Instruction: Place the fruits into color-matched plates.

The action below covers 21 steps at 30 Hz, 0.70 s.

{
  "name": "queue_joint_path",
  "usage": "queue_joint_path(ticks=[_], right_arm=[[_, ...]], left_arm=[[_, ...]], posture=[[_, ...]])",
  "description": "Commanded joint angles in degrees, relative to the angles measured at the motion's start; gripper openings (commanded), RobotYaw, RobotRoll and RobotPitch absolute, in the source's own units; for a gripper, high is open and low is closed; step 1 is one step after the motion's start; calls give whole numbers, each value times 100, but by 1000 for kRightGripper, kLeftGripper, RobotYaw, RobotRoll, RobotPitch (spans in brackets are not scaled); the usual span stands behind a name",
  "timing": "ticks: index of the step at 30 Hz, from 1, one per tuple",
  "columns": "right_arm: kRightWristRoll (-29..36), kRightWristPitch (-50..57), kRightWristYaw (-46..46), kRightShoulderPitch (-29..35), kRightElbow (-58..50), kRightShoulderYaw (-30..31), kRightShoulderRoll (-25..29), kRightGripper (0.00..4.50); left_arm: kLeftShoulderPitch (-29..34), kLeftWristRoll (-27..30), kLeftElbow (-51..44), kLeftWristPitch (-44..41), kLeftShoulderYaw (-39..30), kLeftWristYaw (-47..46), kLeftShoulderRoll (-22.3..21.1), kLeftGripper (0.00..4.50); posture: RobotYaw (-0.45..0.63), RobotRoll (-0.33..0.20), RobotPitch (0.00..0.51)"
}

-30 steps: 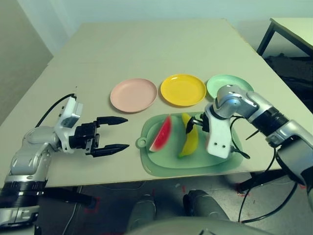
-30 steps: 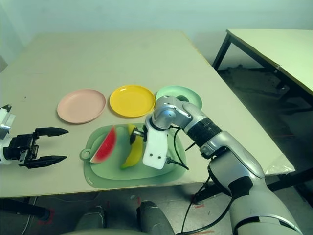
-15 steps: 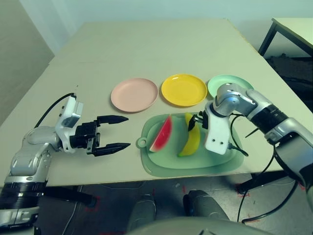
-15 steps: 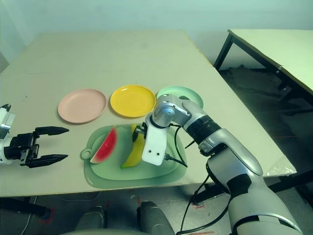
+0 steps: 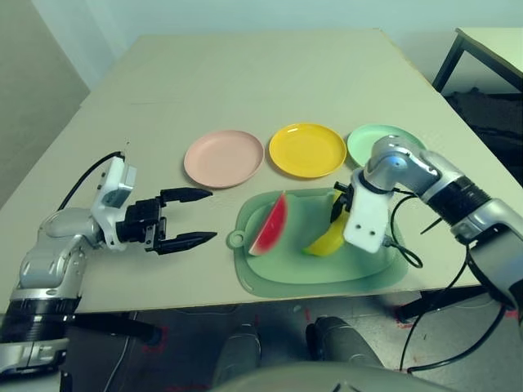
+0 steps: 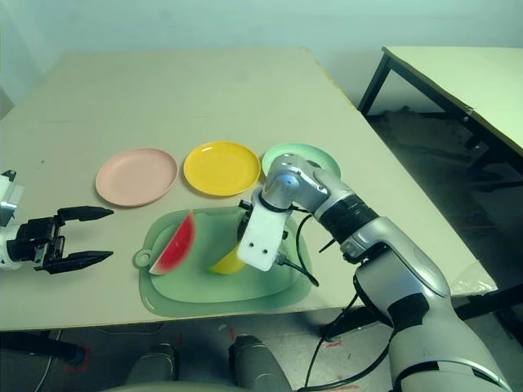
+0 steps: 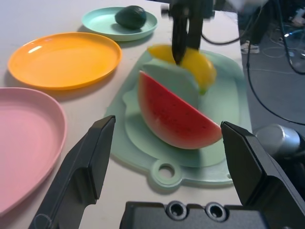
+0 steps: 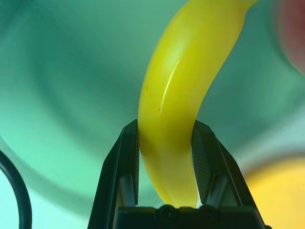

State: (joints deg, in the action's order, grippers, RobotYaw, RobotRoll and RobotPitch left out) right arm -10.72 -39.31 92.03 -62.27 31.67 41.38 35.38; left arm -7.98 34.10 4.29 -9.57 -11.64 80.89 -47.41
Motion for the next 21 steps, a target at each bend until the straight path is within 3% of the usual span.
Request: queue_joint_path(ticks=[1,6,13,21], right_arm=[[360,-61,47,-306,472,21,144,1543],[544,179,39,-752,1340,-154,-47,1543],[-544,285,-1935,-1318,3303,-481,-872,1543],[-1224,1120,-3412,-1552,4265,-661,-1354,1543]], left_arm=[[-57,111,58,-180,-206,-193,31,4500],[-103,113,51,-384,-313,-543,114,4500],[-76,-385,196,-335,-176,-880,60,4500],[-4,-402,151,-398,-229,-898,2,4500]], posture=[[-53,0,47],[-46,0,43],[-39,0,43],[-32,0,46]])
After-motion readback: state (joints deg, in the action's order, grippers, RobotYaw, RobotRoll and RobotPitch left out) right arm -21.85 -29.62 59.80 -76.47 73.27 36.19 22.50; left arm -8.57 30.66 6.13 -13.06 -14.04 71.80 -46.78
